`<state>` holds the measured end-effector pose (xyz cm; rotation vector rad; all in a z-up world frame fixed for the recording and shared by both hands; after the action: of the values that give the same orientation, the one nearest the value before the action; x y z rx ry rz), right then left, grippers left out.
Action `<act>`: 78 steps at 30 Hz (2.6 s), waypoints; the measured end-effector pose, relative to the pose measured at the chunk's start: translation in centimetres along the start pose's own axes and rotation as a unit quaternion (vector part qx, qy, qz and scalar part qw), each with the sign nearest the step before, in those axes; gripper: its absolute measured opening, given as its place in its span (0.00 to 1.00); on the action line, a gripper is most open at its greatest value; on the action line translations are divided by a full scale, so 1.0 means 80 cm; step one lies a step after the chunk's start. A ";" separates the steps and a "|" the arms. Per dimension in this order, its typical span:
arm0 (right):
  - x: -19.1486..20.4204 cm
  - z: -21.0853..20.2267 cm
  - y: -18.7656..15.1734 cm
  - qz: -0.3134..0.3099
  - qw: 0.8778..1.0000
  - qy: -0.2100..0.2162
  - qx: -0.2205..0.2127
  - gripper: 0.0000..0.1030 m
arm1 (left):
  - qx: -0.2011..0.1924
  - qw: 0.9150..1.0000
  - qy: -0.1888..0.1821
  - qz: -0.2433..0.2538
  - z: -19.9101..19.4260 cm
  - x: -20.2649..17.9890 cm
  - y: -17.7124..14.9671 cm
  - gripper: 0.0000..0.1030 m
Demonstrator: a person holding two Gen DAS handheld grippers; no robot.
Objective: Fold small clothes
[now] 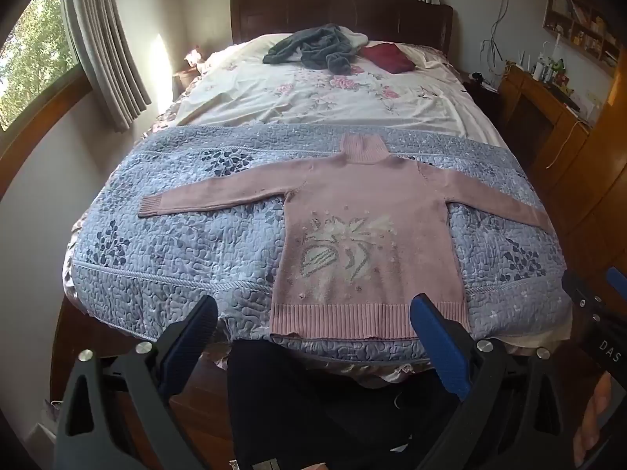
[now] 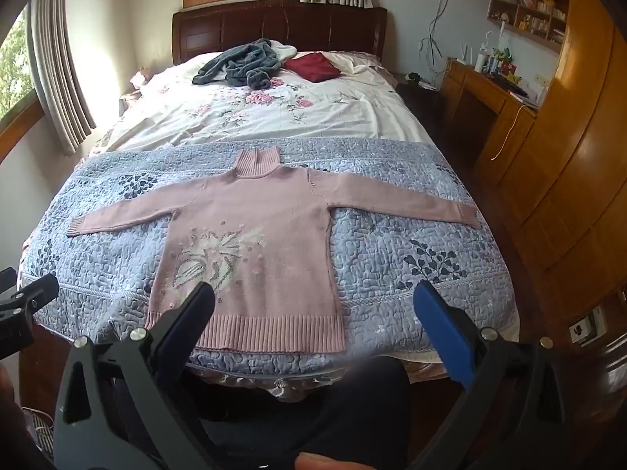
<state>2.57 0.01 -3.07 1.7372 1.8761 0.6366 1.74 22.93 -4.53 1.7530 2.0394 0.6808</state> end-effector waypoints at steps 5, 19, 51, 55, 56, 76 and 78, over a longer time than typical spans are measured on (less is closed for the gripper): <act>-0.002 0.003 -0.001 0.000 1.000 0.001 0.006 0.98 | 0.006 1.000 -0.001 -0.005 0.002 0.000 0.002 0.96; -0.005 -0.018 0.002 -0.005 1.000 -0.018 -0.024 0.98 | -0.003 1.000 -0.005 -0.002 -0.006 -0.002 0.000 0.96; -0.017 -0.022 0.003 0.000 0.999 -0.026 -0.036 0.98 | -0.004 1.000 0.000 0.009 -0.011 -0.014 0.001 0.96; -0.018 -0.023 0.002 0.000 0.999 -0.026 -0.037 0.98 | -0.005 1.000 0.000 0.011 -0.013 -0.013 0.002 0.96; -0.018 -0.023 0.002 0.000 0.999 -0.026 -0.037 0.98 | -0.006 1.000 0.000 0.010 -0.014 -0.013 0.001 0.96; -0.015 -0.023 0.005 -0.003 0.999 -0.028 -0.039 0.98 | -0.008 1.000 0.001 0.008 -0.015 -0.010 0.002 0.96; -0.014 -0.024 0.007 -0.005 0.999 -0.029 -0.040 0.98 | -0.008 1.000 0.001 0.006 -0.013 -0.008 0.004 0.96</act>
<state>1.82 -1.05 -1.19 1.6769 1.7955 0.6416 1.52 22.19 -3.51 1.7575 2.0224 0.7009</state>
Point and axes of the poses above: each gripper's, at about its wrist camera, not at the fingertips, and z roughly the way its jaws point, x to its left, y to its top, the point moved 4 cm from there along z, roughly the way its jaws point, and after that the axes turned 1 degree about z, right-handed, at the moved point
